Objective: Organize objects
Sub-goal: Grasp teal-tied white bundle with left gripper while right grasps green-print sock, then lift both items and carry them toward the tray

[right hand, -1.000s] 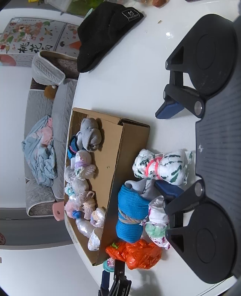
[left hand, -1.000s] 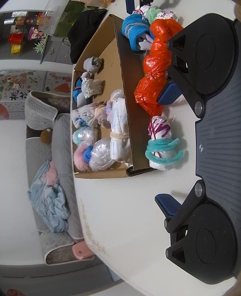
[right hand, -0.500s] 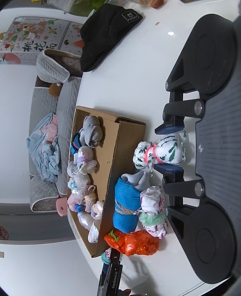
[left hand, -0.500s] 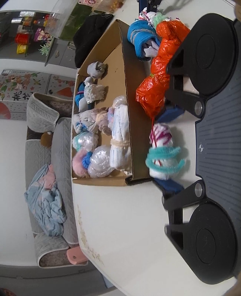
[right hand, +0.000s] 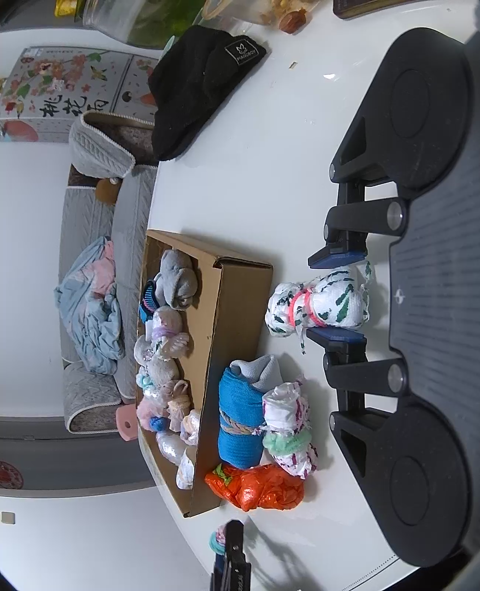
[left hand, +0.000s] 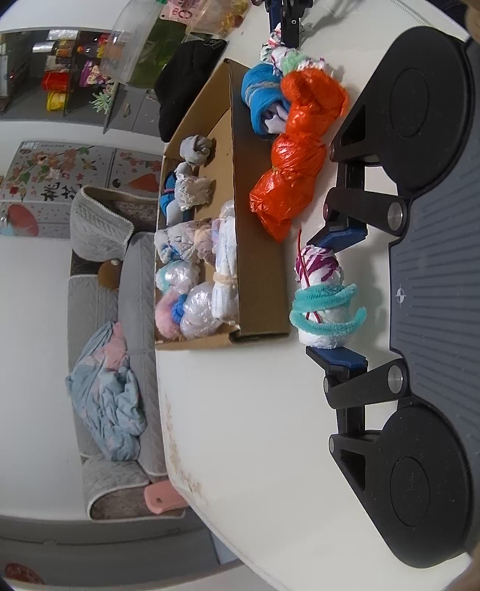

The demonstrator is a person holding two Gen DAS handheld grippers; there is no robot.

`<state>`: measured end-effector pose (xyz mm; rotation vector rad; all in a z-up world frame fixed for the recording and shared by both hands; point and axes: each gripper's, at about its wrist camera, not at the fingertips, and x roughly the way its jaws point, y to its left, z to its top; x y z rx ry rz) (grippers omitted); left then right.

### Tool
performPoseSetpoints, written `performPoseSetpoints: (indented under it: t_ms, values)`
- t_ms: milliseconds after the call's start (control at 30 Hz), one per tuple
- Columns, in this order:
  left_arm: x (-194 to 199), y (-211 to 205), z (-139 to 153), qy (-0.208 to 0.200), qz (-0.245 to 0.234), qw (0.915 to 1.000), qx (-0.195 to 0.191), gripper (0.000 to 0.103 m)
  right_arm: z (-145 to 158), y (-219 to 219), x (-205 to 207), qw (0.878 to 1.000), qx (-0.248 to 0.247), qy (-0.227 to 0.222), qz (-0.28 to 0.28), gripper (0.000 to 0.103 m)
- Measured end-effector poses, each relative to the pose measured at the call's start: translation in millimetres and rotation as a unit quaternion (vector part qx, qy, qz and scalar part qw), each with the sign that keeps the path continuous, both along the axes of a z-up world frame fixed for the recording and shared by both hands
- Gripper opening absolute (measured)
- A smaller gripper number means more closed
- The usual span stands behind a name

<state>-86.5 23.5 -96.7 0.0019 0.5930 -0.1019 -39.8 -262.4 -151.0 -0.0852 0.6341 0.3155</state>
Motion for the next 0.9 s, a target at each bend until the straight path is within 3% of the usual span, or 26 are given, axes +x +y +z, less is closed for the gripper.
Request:
performPoseSetpoints:
  t_ms: [200,367,667,733,767,900]
  values:
    - [-19,13,8,0.007,0.009,0.9999,0.002,0.059,12,-14,-2,1.0,0.005,-0.007,-0.006,0.028]
    - [-17,15,5,0.015,0.01,0.9998,-0.002,0.059,3,-17,8,1.0,0.003,0.005,-0.011,0.028]
    - [-14,9,-1,0.025,0.002,0.9997,-0.002,0.06,-3,-19,14,1.0,-0.003,0.013,-0.013,0.038]
    - [-12,8,-2,0.027,0.002,0.9996,-0.003,0.06,-3,-21,13,1.0,0.003,0.012,-0.016,0.033]
    - [-12,7,-1,0.027,0.001,0.9996,-0.004,0.06,-3,-23,13,1.0,0.007,0.012,-0.016,0.024]
    - [-14,7,5,0.019,-0.002,0.9998,-0.002,0.06,1,-29,5,1.0,0.014,0.004,-0.016,0.023]
